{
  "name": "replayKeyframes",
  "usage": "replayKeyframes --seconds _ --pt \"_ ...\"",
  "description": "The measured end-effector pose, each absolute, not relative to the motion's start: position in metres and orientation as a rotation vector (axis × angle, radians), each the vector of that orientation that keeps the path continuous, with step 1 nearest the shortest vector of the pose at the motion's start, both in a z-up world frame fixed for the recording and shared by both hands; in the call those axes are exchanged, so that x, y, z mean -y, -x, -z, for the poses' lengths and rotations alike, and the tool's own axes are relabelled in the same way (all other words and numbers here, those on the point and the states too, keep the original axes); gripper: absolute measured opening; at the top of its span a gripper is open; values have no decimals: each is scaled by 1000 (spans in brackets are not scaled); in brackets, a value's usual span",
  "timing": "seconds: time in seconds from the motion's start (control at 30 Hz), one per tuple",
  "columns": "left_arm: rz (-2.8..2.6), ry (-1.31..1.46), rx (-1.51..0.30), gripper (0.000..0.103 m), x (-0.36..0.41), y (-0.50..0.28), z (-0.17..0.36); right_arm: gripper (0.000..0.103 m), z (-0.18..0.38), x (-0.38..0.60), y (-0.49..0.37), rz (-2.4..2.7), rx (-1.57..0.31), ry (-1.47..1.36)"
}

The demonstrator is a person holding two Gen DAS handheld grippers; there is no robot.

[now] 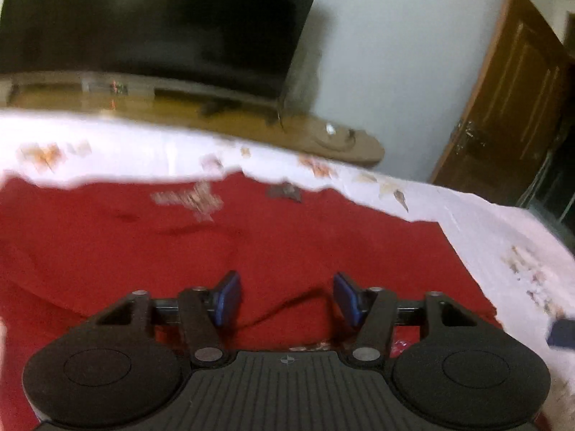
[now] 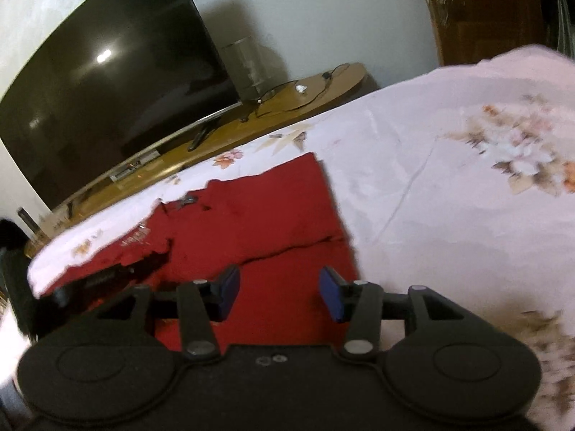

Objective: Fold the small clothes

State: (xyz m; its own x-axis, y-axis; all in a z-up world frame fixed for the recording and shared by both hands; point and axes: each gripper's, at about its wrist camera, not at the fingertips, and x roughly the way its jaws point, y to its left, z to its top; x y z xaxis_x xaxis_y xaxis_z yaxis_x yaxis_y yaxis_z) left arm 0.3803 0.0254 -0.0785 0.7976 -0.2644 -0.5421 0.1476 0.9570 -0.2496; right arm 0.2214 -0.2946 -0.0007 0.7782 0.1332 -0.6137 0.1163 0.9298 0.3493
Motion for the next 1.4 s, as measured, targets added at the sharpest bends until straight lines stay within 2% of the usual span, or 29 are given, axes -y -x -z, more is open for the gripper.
replayKeyframes --seconds 0.23,0.33,0.47,0.57,0.67,0.9,0.97,1.03,1.2,1.27,1.33,1.4 --pt "-57 265 -591 57 -124 -315 70 48 17 245 -286 -208 -724 -561" --pt "-113 297 -673 57 -157 -313 83 47 30 210 -314 -283 -761 -553" --pt "-99 287 -689 57 -169 -316 97 44 54 186 -347 -273 -832 -562" --pt "-97 290 -685 57 -169 -321 100 30 64 176 -360 -300 -873 -572" --pt "-94 297 -683 57 -169 -326 100 6 62 164 -364 -311 -863 -475" --pt "-63 218 -692 57 -166 -339 103 4 19 184 -347 -238 -682 -280" --pt "-59 185 -694 51 -164 -342 102 5 6 203 -344 -210 -645 -246" --pt "-64 145 -690 34 -163 -345 100 5 -5 223 -340 -180 -618 -215" --pt "-41 110 -698 27 -163 -355 96 5 -6 252 -339 -140 -624 -172" --pt "-30 98 -701 19 -160 -357 94 5 -6 259 -335 -145 -628 -177" --pt "-10 99 -706 5 -158 -359 93 5 -7 258 -333 -154 -619 -173" --pt "-5 88 -701 4 -154 -359 94 5 -11 259 -330 -157 -605 -178"
